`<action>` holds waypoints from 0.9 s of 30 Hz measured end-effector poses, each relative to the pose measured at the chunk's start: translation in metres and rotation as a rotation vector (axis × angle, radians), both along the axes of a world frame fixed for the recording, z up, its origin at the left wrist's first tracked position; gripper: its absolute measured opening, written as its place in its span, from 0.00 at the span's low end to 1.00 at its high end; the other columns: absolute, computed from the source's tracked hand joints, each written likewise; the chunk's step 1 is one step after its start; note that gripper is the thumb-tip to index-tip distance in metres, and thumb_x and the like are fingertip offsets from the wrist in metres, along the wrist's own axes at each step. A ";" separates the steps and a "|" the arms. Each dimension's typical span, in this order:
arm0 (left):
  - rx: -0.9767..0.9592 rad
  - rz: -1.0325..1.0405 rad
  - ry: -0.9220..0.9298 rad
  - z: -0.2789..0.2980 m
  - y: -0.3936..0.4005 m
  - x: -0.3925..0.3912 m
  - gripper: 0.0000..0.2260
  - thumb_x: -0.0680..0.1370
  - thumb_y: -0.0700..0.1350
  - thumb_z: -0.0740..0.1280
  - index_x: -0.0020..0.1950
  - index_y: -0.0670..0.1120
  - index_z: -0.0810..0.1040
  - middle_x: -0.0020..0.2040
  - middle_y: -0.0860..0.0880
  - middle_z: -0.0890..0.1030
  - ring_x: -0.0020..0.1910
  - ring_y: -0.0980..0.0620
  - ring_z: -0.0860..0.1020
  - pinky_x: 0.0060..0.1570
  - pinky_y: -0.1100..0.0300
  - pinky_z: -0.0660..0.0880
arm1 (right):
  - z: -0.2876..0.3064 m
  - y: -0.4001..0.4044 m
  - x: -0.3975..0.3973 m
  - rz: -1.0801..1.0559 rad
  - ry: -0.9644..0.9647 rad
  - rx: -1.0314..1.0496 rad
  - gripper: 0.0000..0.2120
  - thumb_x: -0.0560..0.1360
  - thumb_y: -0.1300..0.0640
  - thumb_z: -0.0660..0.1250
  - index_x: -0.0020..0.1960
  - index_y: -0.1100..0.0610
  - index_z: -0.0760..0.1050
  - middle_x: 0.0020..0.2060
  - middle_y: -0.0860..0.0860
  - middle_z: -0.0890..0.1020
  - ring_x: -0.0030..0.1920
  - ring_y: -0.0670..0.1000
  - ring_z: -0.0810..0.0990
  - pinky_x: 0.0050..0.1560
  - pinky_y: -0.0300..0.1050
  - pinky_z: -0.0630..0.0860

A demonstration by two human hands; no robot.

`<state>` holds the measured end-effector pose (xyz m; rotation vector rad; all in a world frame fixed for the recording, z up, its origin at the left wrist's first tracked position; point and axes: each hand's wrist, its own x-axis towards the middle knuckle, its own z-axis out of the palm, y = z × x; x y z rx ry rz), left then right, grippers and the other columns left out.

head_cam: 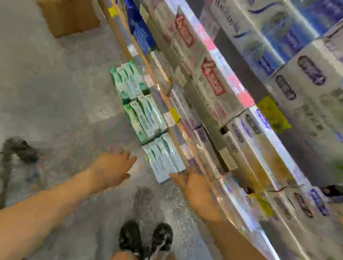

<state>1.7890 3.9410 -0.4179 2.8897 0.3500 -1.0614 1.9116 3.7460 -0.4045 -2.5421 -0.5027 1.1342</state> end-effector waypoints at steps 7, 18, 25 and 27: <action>0.016 -0.256 0.077 -0.252 0.019 0.079 0.40 0.76 0.51 0.68 0.77 0.42 0.45 0.76 0.41 0.52 0.74 0.41 0.56 0.70 0.48 0.60 | -0.294 0.025 0.009 -0.021 0.165 -0.083 0.19 0.79 0.45 0.60 0.54 0.62 0.73 0.50 0.58 0.78 0.47 0.53 0.77 0.49 0.46 0.74; 0.161 -0.521 0.028 -0.440 0.029 0.142 0.34 0.80 0.49 0.61 0.77 0.42 0.42 0.77 0.43 0.47 0.76 0.43 0.48 0.72 0.47 0.52 | -0.458 0.053 0.025 0.092 -0.250 -0.182 0.40 0.70 0.30 0.61 0.66 0.63 0.69 0.59 0.57 0.72 0.59 0.56 0.72 0.60 0.47 0.70; 0.195 -0.565 -0.035 -0.453 0.027 0.149 0.33 0.80 0.48 0.61 0.76 0.41 0.45 0.76 0.41 0.50 0.75 0.41 0.51 0.71 0.47 0.52 | -0.474 0.064 0.016 0.046 -0.259 -0.240 0.43 0.71 0.32 0.62 0.72 0.60 0.55 0.68 0.57 0.61 0.68 0.59 0.61 0.68 0.52 0.59; 0.227 -0.605 -0.001 -0.455 0.025 0.148 0.34 0.80 0.49 0.60 0.77 0.41 0.42 0.77 0.40 0.48 0.75 0.41 0.49 0.72 0.46 0.51 | -0.483 0.067 0.010 0.045 -0.286 -0.258 0.45 0.67 0.32 0.68 0.69 0.62 0.59 0.63 0.58 0.66 0.64 0.59 0.66 0.64 0.54 0.63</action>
